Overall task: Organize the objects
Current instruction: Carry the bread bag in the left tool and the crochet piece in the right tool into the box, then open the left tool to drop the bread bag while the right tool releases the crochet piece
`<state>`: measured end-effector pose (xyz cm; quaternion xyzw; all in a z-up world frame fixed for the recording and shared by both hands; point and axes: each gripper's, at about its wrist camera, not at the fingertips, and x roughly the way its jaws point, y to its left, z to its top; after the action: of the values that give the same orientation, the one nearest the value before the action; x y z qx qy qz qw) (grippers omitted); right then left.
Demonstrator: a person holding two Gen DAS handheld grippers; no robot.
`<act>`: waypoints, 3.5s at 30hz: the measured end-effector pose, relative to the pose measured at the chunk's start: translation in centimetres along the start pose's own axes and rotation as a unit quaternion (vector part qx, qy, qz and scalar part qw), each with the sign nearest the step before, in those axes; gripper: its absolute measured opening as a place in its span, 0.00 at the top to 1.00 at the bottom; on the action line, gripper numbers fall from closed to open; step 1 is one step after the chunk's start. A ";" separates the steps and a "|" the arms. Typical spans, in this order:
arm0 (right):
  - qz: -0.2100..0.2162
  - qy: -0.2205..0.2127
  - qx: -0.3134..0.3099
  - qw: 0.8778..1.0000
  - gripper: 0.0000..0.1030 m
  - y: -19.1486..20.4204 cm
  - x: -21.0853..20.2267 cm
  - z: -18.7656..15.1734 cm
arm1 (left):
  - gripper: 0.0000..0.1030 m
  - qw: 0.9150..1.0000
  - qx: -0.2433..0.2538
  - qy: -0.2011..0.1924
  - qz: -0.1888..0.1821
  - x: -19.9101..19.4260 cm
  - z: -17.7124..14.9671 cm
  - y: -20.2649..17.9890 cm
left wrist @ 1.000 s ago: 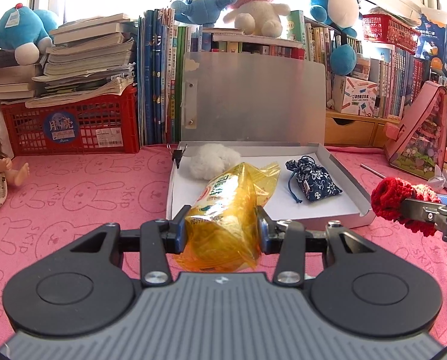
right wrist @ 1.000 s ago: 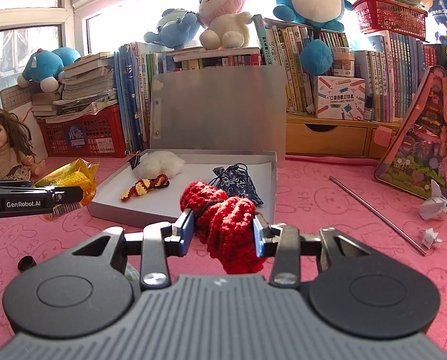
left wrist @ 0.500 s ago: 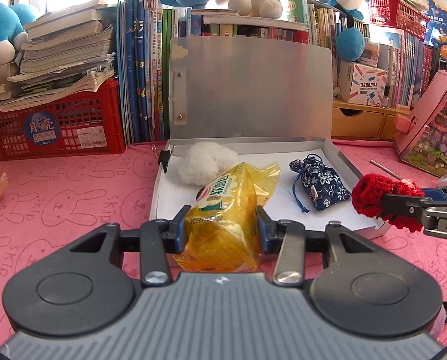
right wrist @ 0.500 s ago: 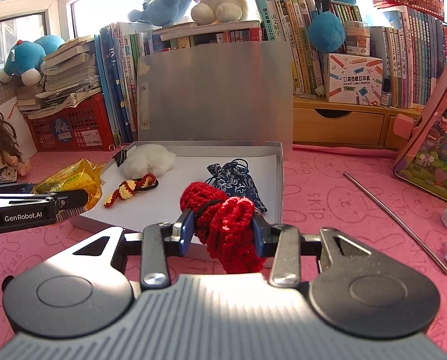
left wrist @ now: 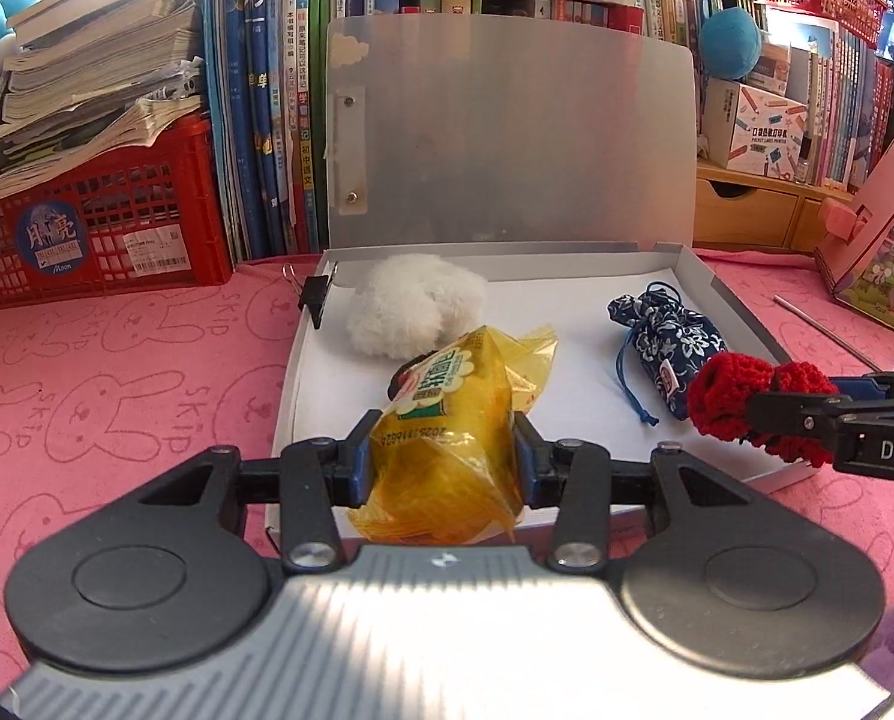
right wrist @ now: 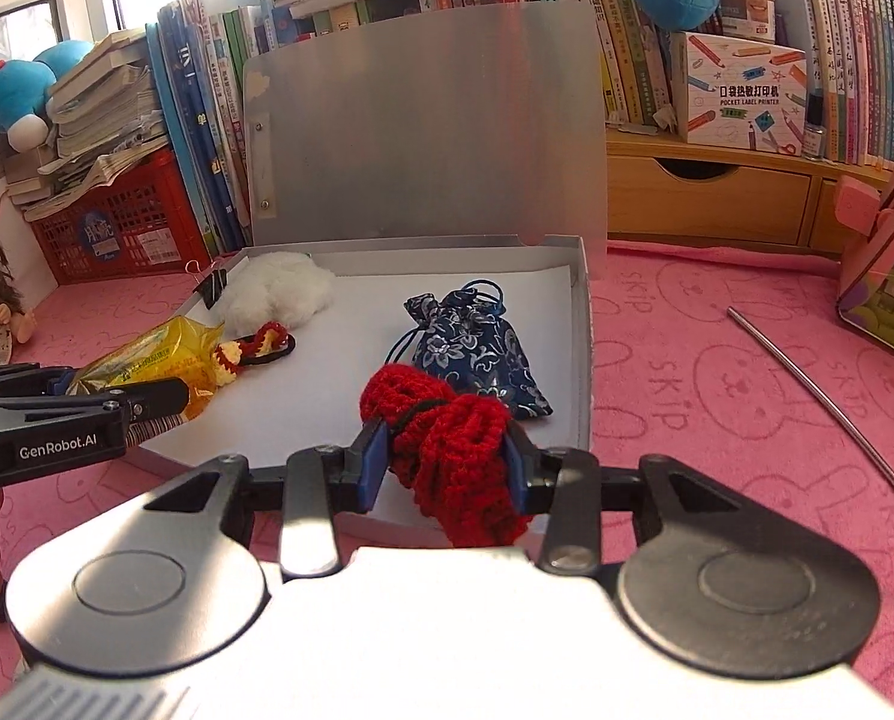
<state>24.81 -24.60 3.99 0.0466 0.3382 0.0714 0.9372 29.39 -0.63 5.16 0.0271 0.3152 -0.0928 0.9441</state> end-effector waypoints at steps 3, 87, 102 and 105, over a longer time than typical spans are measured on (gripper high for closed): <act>-0.003 0.008 -0.003 1.000 0.58 0.1 0.9 0.0 | 0.52 1.000 0.008 0.002 -0.001 0.5 0.3 -0.3; 0.049 -0.059 -0.021 0.997 0.18 0.6 -6.3 -0.7 | 0.18 0.997 0.052 -0.031 -0.037 -7.0 -1.1 -1.5; 0.047 -0.076 -0.075 0.993 0.11 1.4 -10.9 -8.1 | 0.17 0.995 0.056 -0.047 -0.074 -12.3 -7.8 -4.5; 0.038 -0.075 -0.091 0.992 0.11 1.8 -11.2 -9.5 | 0.17 0.994 0.062 -0.047 -0.076 -12.8 -9.1 -5.0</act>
<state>10.02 -24.34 3.96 -0.0204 0.2567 0.1341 0.9569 13.04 -2.49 5.60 0.0573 0.2650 -0.1852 0.9446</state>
